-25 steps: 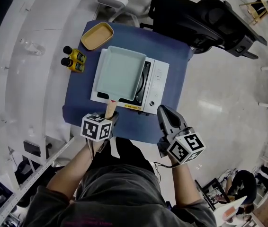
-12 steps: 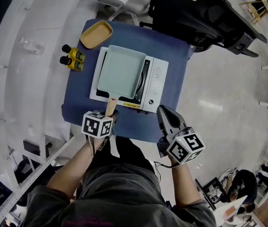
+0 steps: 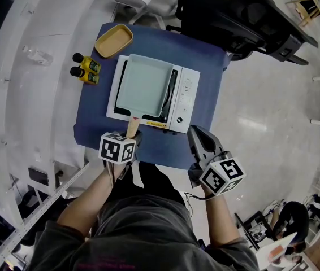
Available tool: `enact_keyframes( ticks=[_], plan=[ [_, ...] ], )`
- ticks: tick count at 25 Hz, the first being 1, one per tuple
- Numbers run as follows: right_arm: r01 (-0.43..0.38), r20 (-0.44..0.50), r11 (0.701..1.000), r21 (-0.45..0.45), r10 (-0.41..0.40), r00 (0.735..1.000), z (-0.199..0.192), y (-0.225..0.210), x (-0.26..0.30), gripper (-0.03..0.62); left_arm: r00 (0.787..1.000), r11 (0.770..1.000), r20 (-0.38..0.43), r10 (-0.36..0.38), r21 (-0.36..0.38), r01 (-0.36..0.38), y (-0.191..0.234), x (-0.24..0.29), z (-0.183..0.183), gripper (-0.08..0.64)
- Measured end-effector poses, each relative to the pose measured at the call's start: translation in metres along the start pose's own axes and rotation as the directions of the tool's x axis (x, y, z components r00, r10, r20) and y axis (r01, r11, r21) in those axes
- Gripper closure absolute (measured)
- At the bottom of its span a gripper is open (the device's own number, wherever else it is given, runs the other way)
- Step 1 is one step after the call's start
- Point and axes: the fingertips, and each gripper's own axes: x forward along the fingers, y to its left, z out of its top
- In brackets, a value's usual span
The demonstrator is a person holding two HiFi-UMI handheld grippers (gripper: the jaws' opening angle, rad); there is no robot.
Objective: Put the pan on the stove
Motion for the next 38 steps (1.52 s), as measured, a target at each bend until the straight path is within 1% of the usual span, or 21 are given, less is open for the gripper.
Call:
enact_keyframes(
  ticks=[8, 15, 26, 30, 33, 38],
  plan=[
    [0.005, -0.003, 1.000, 0.006, -0.005, 1.000, -0.003, -0.002, 0.000, 0.589, 1.000, 1.000, 0.003, 0.016, -0.023, -0.016, -0.003, 0.002, 0.003, 0.520],
    [0.007, 0.006, 1.000, 0.008, -0.007, 1.000, -0.001, 0.000, 0.001, 0.589, 1.000, 1.000, -0.001, 0.021, -0.016, -0.021, -0.003, 0.002, 0.003, 0.511],
    [0.006, 0.007, 1.000, 0.009, -0.006, 1.000, -0.002, 0.005, 0.005, 0.589, 1.000, 1.000, 0.006, -0.016, 0.015, 0.016, -0.009, 0.000, 0.007, 0.388],
    [0.003, 0.010, 1.000, 0.006, -0.003, 1.000, 0.000, 0.012, 0.007, 0.589, 1.000, 1.000, -0.003, -0.017, 0.011, 0.017, -0.006, -0.004, 0.005, 0.347],
    [0.002, 0.011, 1.000, 0.003, -0.002, 1.000, 0.001, 0.016, 0.008, 0.589, 1.000, 1.000, -0.005, -0.020, 0.008, 0.020, -0.004, -0.007, 0.004, 0.303],
    [0.005, 0.010, 1.000, 0.003, -0.005, 1.000, 0.001, 0.020, 0.011, 0.589, 1.000, 0.999, -0.003, -0.026, 0.018, 0.026, -0.003, -0.012, 0.004, 0.267]
  ],
)
